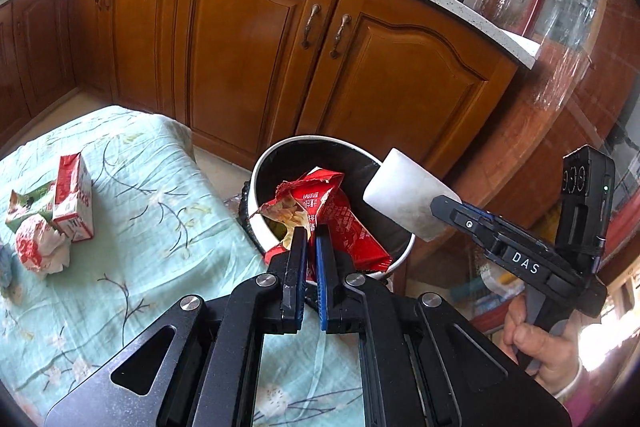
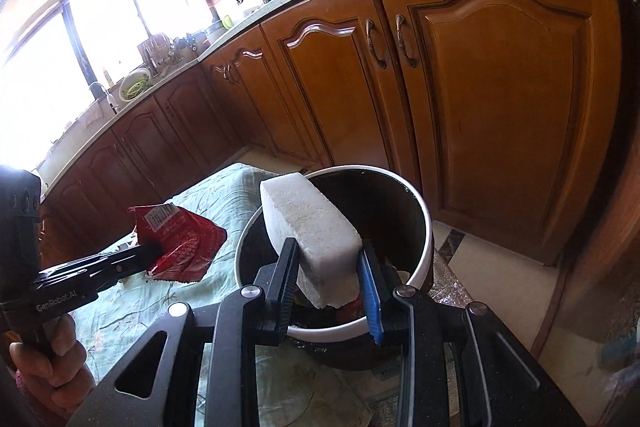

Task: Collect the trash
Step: 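Carry the chip bag and foam block over the bin and open both tools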

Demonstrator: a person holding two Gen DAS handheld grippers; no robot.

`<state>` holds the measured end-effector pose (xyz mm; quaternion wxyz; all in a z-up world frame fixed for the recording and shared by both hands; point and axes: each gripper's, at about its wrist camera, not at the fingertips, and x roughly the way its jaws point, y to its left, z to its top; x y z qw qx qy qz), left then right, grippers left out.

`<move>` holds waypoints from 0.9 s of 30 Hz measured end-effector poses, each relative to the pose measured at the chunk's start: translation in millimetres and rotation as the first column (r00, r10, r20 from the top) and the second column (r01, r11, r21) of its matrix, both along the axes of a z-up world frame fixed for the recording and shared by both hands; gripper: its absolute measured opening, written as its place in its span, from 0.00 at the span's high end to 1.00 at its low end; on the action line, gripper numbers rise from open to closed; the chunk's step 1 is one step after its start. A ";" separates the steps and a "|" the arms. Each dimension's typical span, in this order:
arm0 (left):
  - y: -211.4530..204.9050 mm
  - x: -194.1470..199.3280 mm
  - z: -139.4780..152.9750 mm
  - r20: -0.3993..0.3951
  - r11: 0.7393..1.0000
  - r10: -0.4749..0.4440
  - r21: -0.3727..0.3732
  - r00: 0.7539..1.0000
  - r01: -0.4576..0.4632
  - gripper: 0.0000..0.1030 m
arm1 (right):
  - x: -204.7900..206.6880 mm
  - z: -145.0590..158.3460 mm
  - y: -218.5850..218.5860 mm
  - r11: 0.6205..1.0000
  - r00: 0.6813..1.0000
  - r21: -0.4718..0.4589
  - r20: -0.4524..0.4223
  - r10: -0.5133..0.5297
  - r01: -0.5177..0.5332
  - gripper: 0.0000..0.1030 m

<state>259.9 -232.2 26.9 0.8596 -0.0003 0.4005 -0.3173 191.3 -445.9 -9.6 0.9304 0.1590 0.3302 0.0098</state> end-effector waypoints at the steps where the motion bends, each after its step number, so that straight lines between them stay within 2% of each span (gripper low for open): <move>1: -5.2 3.3 -0.9 -0.004 1.000 -0.008 0.004 1.000 0.008 0.96 | 2.2 -1.1 -2.6 1.000 1.000 -0.004 -0.005 -0.002 0.002 0.71; 11: -50.7 26.2 -22.1 -0.042 0.997 -0.041 0.064 0.998 0.044 0.96 | 26.5 -11.1 -14.5 1.000 0.998 -0.023 -0.054 -0.014 0.013 0.71; 18: -63.3 36.9 -35.6 -0.075 0.995 -0.035 0.089 0.997 0.041 0.96 | 42.2 -18.4 -21.2 1.000 0.996 -0.023 -0.083 -0.013 0.011 0.70; 21: -66.9 41.8 -40.9 -0.092 0.995 -0.033 0.089 0.995 0.041 0.94 | 48.6 -20.7 -22.0 1.000 0.996 -0.020 -0.092 -0.013 0.011 0.66; 22: -66.3 43.0 -42.2 -0.099 0.995 -0.033 0.088 0.995 0.042 0.92 | 50.3 -21.6 -22.8 1.000 0.995 -0.018 -0.096 -0.014 0.013 0.64; 24: -66.9 46.8 -45.0 -0.118 0.996 -0.026 0.085 0.993 0.037 0.91 | 52.6 -23.7 -25.0 1.000 0.994 0.002 -0.104 -0.014 0.015 0.53; 25: -67.0 47.1 -45.4 -0.125 0.996 -0.031 0.075 0.992 0.041 0.88 | 53.5 -24.3 -27.2 1.000 0.994 0.017 -0.105 -0.014 0.016 0.43; 26: -66.0 47.5 -45.8 -0.125 0.997 -0.032 0.071 0.992 0.041 0.85 | 53.0 -24.6 -29.0 0.999 0.995 0.028 -0.100 -0.017 0.019 0.38; 27: -65.2 47.5 -46.2 -0.120 0.997 -0.029 0.071 0.992 0.038 0.74 | 51.6 -24.2 -30.0 0.999 0.995 0.032 -0.094 -0.021 0.024 0.38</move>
